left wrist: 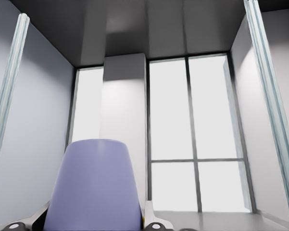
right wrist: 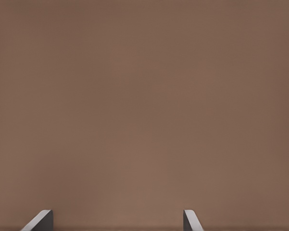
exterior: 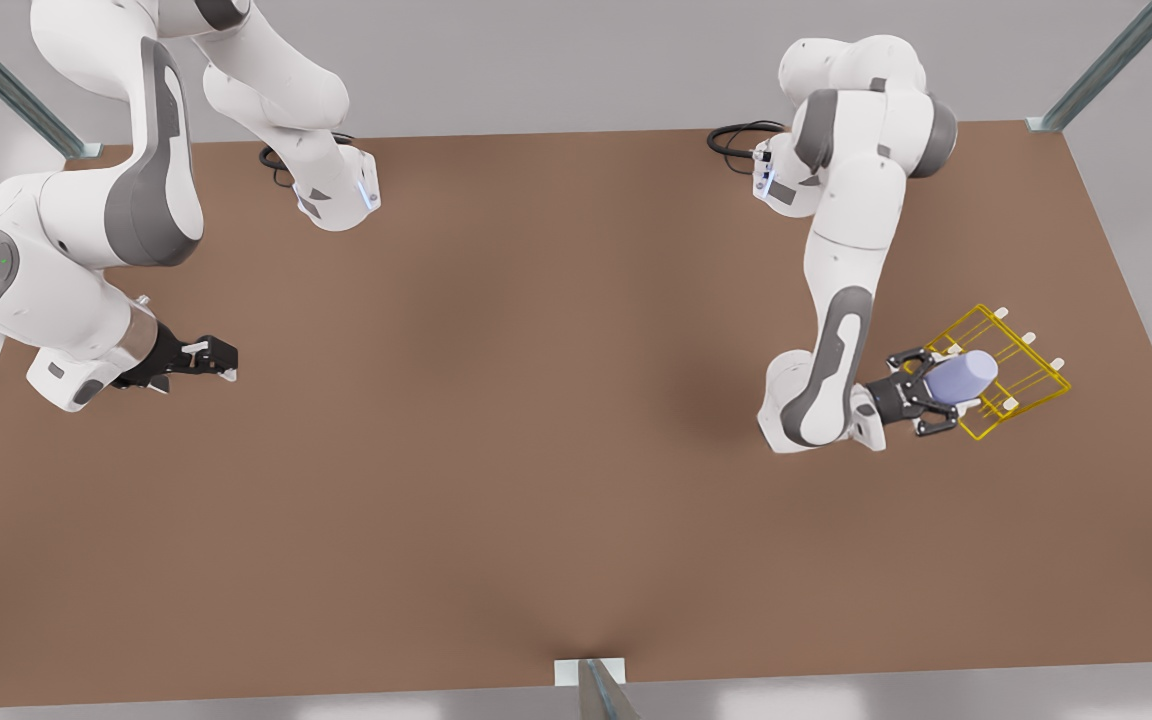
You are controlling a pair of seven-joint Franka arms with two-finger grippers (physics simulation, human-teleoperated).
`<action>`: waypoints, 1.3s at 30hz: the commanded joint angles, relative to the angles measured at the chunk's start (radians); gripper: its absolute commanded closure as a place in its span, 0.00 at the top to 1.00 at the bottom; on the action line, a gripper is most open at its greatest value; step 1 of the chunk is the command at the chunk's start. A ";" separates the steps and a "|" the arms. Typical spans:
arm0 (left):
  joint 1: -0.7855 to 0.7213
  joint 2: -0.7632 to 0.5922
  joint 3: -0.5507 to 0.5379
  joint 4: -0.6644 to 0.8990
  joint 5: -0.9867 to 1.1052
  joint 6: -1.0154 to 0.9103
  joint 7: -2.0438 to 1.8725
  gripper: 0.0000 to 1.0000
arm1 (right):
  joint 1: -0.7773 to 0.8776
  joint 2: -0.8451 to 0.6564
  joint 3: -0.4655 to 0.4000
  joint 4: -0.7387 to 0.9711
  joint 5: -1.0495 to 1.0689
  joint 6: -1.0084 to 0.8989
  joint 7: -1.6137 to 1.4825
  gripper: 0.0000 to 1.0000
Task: Place the cup on the cup holder
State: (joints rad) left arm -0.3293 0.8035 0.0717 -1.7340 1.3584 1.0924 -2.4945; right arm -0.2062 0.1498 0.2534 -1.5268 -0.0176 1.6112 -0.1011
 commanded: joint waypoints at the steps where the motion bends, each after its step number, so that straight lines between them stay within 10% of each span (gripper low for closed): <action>1: 0.006 -0.013 -0.001 -0.029 0.010 -0.037 -0.260 0.78 | -0.001 -0.001 0.000 0.000 0.001 -0.002 0.000 1.00; 39: 0.072 -0.038 -0.012 -0.289 0.030 -0.045 -0.563 0.77 | 0.005 0.011 0.000 -0.001 0.001 -0.004 0.000 1.00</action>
State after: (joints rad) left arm -0.2597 0.7646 0.0598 -2.0215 1.3855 1.0470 -2.8973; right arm -0.2017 0.1628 0.2528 -1.5283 -0.0176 1.6095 -0.1013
